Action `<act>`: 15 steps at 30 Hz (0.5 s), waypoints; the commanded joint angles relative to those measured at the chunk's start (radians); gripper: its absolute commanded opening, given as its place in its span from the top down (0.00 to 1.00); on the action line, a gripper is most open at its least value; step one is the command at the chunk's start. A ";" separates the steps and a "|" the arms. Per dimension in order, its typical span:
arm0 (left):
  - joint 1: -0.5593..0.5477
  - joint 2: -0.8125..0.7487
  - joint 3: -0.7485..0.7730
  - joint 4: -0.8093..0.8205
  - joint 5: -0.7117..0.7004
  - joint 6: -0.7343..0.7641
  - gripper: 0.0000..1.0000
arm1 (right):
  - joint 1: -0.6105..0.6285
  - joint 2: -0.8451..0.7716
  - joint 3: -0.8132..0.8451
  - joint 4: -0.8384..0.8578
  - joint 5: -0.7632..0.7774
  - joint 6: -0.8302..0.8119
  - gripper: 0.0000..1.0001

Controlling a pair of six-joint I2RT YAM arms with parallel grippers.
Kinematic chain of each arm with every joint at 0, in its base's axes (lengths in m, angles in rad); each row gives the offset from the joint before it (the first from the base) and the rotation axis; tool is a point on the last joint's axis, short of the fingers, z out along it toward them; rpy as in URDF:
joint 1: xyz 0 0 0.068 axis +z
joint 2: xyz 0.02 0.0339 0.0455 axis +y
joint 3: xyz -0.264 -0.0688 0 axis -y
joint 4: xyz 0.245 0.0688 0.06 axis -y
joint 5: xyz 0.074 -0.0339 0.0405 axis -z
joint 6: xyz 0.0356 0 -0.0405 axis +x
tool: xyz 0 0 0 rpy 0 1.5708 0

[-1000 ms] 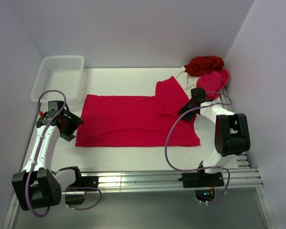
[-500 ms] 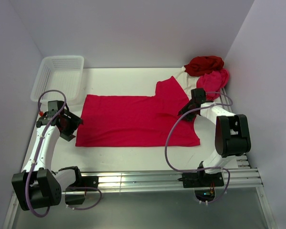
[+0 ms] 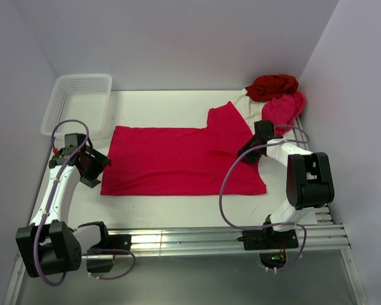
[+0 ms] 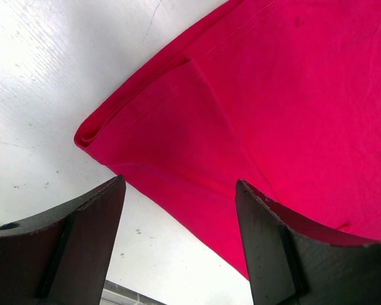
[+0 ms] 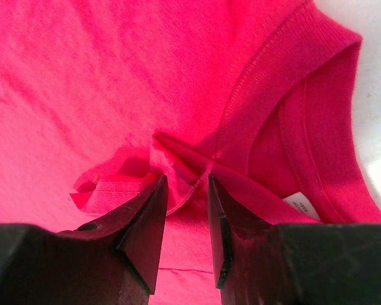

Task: Roll the t-shirts
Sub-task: Fold the tshirt

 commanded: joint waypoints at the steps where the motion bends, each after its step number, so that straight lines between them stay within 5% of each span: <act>1: -0.002 0.003 0.043 0.020 0.005 0.017 0.24 | -0.002 -0.016 -0.006 0.058 0.004 0.014 0.62; 7: -0.002 0.009 0.058 0.014 0.003 0.023 0.24 | -0.002 -0.010 0.006 0.073 0.027 0.031 0.94; 15: -0.004 0.022 0.074 0.009 -0.001 0.034 0.24 | 0.001 -0.028 0.040 0.066 0.064 0.020 1.00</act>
